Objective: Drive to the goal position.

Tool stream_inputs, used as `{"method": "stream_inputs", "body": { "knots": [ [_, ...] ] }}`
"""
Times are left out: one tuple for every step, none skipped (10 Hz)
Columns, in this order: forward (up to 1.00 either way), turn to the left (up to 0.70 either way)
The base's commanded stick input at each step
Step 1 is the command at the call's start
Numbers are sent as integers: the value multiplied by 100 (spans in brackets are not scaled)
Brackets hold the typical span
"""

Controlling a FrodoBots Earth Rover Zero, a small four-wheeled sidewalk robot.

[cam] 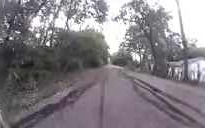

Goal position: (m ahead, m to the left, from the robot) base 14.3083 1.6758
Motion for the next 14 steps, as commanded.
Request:
{"method": "stream_inputs", "body": {
  "knots": [
    [70,0],
    [70,0],
    [70,0],
    [70,0],
    [70,0],
    [70,0],
    [70,0],
    [70,0],
    [70,0],
    [70,0],
    [70,0],
    [70,0],
    [70,0],
    [70,0]
  ]
}}
